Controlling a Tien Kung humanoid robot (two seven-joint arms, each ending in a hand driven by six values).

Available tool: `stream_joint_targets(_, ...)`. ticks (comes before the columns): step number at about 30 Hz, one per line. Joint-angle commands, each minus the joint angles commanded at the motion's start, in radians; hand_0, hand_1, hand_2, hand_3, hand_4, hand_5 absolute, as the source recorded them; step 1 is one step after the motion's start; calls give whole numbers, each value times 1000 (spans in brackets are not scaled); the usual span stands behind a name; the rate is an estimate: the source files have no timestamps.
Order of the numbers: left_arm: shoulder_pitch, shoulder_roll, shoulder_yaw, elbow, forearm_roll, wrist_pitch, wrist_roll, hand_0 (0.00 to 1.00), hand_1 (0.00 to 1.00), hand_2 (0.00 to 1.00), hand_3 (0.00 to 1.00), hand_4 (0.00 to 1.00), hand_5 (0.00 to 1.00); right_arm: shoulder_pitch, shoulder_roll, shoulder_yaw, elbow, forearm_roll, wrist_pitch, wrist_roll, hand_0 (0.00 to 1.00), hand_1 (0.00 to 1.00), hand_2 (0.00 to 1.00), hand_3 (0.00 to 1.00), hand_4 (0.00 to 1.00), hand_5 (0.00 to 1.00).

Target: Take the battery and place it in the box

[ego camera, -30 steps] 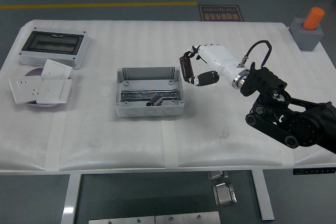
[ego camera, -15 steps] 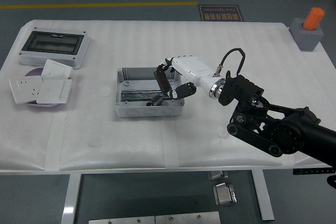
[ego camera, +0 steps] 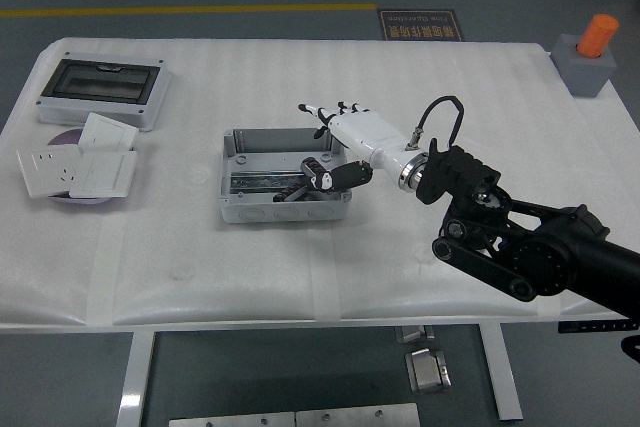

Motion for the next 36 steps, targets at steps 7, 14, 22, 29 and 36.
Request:
stream_joint_targets(7, 2, 0, 7, 0, -9, 4, -2, 624, 638, 425, 582, 442, 429, -34, -46, 83, 62, 20, -6, 3, 998, 912, 906, 998, 998, 611)
stream_joint_targets(14, 7, -3, 12, 0, -19, 7, -3, 623, 637, 424, 582, 441, 429, -129, -114, 236, 166, -19, -16, 0, 998, 901, 886, 998, 998, 612)
stream_joint_targets(22, 22, -5, -84, 0, 57, 1, 19, 623, 637, 422, 581, 440, 427, -224, -185, 401, 215, -57, -27, 4, 998, 868, 841, 982, 998, 612)
stream_joint_targets(29, 30, -8, -111, 0, 79, 0, 25, 623, 637, 421, 582, 440, 425, -296, -214, 529, 221, -62, -37, 11, 998, 838, 817, 957, 998, 610)
stream_joint_targets(36, 29, -10, -106, 0, 76, 1, 25, 624, 638, 420, 581, 440, 422, -347, -229, 596, 223, -62, -44, 15, 998, 815, 799, 911, 998, 588)
